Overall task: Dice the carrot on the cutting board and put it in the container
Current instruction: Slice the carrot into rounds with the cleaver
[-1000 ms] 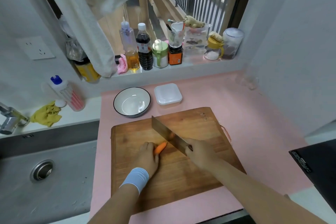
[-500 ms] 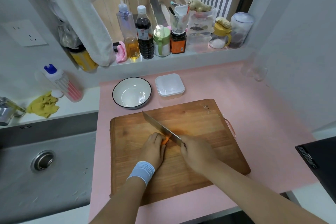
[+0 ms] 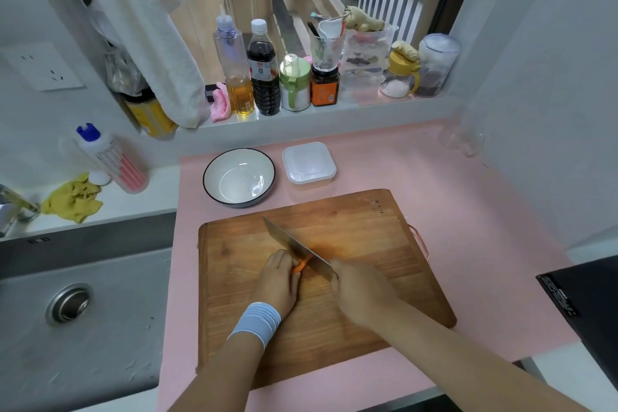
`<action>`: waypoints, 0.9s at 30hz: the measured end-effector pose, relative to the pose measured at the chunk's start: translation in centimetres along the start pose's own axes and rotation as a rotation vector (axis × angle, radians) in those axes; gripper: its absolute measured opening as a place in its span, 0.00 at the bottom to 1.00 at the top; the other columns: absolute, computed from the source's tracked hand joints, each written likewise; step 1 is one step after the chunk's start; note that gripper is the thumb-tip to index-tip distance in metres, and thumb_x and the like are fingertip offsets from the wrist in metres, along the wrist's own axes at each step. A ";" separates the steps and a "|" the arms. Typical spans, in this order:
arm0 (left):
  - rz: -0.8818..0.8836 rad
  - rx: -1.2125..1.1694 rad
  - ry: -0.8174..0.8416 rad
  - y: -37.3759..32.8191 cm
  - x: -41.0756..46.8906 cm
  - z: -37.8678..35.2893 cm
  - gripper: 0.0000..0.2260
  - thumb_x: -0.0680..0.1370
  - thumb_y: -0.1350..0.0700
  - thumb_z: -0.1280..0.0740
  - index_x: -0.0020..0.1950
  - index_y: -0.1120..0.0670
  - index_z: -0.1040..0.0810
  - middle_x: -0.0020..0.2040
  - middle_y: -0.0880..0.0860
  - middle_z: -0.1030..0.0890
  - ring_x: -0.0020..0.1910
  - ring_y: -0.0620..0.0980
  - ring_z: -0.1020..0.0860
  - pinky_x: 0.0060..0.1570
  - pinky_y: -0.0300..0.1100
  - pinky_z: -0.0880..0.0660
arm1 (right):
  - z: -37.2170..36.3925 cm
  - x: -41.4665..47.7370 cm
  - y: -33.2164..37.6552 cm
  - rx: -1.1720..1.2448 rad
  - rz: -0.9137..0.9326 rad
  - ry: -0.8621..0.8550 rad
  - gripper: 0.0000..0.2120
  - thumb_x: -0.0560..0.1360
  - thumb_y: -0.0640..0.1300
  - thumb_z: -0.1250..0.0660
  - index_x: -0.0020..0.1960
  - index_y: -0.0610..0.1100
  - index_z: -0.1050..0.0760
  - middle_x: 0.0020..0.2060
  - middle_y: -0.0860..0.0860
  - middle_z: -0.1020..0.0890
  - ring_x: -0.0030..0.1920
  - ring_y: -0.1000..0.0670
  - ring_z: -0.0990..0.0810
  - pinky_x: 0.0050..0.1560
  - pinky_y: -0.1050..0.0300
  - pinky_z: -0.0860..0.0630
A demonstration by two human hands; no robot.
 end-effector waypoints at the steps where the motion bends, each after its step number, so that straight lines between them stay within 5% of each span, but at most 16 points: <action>1: 0.001 0.001 0.003 0.0 0.0 0.0 0.04 0.76 0.59 0.34 0.48 0.53 0.28 0.48 0.48 0.28 0.48 0.48 0.30 0.50 0.42 0.28 | -0.2 0.2 -0.1 0.008 -0.008 0.011 0.06 0.82 0.46 0.44 0.49 0.49 0.30 0.39 0.51 0.22 0.40 0.48 0.21 0.43 0.47 0.21; 11: 0.016 0.013 0.017 0.2 0.1 -0.3 0.04 0.76 0.58 0.34 0.49 0.53 0.28 0.49 0.47 0.28 0.49 0.46 0.30 0.50 0.40 0.29 | -1.8 1.8 -1.1 0.114 -0.068 0.040 0.08 0.82 0.46 0.44 0.52 0.47 0.27 0.40 0.50 0.20 0.40 0.49 0.20 0.45 0.49 0.20; 18: 0.056 0.024 0.101 0.3 0.0 -0.7 0.07 0.75 0.58 0.34 0.52 0.52 0.28 0.51 0.46 0.29 0.51 0.47 0.31 0.56 0.41 0.30 | -0.8 2.0 -2.2 0.313 -0.087 0.143 0.11 0.83 0.46 0.42 0.45 0.50 0.24 0.39 0.52 0.20 0.38 0.53 0.21 0.39 0.60 0.29; 27: 0.210 0.129 0.227 -0.7 2.1 -0.5 0.15 0.73 0.46 0.32 0.56 0.48 0.29 0.55 0.45 0.27 0.55 0.47 0.29 0.58 0.41 0.29 | 4.3 2.7 -5.6 0.228 -0.095 -0.087 0.15 0.80 0.51 0.45 0.36 0.48 0.31 0.32 0.51 0.23 0.34 0.48 0.24 0.35 0.51 0.28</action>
Point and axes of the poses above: each hand's wrist, its own x-axis towards the middle knuckle, its own z-axis out of the back of the hand, y = z × x, the point moved 10 cm from there along x, towards the middle knuckle
